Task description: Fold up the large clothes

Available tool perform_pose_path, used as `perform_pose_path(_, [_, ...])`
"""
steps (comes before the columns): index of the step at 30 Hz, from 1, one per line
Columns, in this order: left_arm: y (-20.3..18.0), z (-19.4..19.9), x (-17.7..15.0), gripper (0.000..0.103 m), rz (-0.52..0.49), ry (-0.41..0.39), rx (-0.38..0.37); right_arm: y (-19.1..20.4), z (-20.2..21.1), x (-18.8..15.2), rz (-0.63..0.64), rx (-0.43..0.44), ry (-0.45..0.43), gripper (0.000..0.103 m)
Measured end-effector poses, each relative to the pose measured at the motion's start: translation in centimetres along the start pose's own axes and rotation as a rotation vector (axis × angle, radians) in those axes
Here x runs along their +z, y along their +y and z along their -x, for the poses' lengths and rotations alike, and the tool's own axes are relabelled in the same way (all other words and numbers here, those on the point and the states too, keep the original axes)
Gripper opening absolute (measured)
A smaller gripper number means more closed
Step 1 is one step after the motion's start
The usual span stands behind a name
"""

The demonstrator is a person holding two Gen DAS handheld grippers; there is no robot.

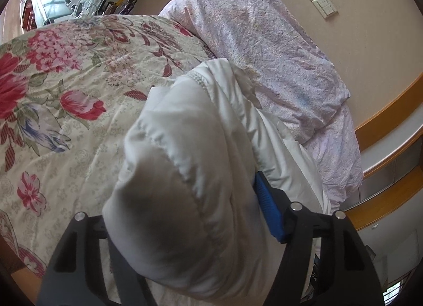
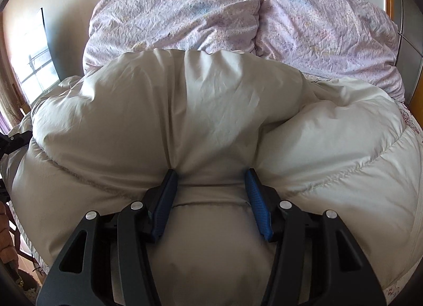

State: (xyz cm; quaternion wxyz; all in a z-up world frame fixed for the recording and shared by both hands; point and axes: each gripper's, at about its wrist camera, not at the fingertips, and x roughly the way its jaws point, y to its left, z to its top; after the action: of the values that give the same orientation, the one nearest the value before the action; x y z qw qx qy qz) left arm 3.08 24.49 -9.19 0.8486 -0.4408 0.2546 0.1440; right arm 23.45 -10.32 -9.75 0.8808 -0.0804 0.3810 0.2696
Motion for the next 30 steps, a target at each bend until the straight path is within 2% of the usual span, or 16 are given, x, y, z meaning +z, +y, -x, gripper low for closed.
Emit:
perform_pose_path(4, [-1.8,0.8,0.4,0.046,-0.104,-0.009,0.031,-0.1,-0.1,0.1,-0.003,0.006,0.005,0.056])
perform_pose_path(8, [-4.7,1.6,0.3,0.042,-0.232,-0.043,0.089,-0.1,-0.1,0.1,-0.007,0.009,0.01,0.056])
perform_pose_path(12, [-7.3,2.3,0.4,0.041,-0.308,-0.065,0.103,-0.2,-0.2,0.2,-0.012,0.012,0.017,0.056])
perform_pose_path(19, [-11.6,2.9,0.4,0.04,-0.408,-0.093,0.086,-0.3,-0.2,0.1,-0.019,0.01,0.019,0.056])
perform_pose_path(30, [-18.4,4.4,-1.7,0.04,-0.565,-0.14,0.009,-0.4,-0.3,0.0,-0.027,0.009,0.02,0.056])
